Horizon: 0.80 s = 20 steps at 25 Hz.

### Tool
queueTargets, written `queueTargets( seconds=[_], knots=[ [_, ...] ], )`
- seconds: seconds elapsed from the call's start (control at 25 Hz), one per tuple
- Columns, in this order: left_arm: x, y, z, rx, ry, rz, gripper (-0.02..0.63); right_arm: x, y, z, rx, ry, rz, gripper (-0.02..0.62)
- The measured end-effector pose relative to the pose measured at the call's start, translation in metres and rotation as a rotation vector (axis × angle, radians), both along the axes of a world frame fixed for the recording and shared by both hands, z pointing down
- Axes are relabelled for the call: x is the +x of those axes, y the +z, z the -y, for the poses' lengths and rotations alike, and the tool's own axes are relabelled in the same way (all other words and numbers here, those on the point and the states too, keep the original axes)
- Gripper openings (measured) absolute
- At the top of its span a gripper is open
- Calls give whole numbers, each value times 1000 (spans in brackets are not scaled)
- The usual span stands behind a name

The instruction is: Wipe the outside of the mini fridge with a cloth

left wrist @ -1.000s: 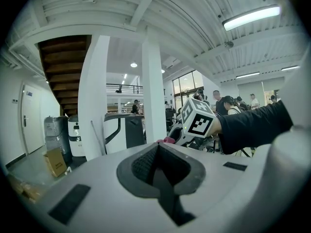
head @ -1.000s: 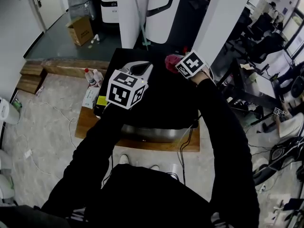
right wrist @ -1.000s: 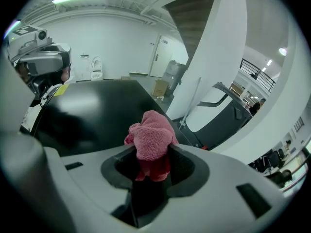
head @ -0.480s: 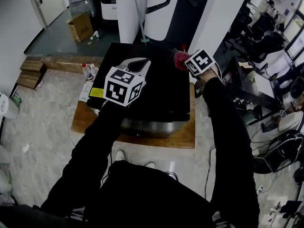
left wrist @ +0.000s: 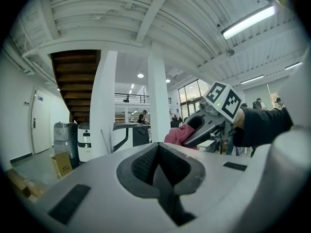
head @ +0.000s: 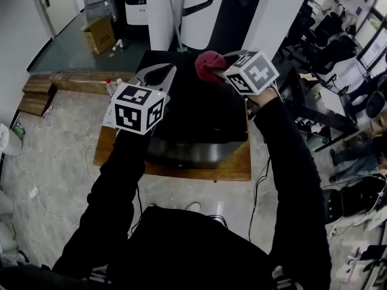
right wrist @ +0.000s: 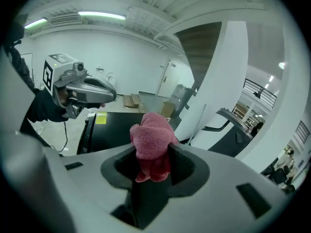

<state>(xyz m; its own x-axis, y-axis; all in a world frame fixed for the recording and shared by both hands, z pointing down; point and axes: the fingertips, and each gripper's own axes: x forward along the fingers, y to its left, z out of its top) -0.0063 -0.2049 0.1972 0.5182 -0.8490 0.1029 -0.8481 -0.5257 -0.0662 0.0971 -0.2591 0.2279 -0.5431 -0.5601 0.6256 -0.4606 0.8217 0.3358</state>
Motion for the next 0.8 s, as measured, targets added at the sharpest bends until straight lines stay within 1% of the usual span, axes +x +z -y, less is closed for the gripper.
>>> queueTargets(
  seconds=[0.24,0.4,0.52,0.68,0.8],
  knots=[
    [-63,6,-22,-5,1,-8,6,-91,5,-46,-19,-68,-2,147],
    [-107,13,-33,-12,-7,-5,6,-147,13,-59,-38,-87,0,147],
    [-139,27,-42,-28,-10,-6,6,-186,31,-71,-67,-96,-13,147],
    [-168,50,-55,-62,12,-14,6,-221,60,-88,-110,-90,-44,147],
    [-178,68,-61,-88,34,-16,6,-237,85,-94,-142,-71,-65,147]
  ],
)
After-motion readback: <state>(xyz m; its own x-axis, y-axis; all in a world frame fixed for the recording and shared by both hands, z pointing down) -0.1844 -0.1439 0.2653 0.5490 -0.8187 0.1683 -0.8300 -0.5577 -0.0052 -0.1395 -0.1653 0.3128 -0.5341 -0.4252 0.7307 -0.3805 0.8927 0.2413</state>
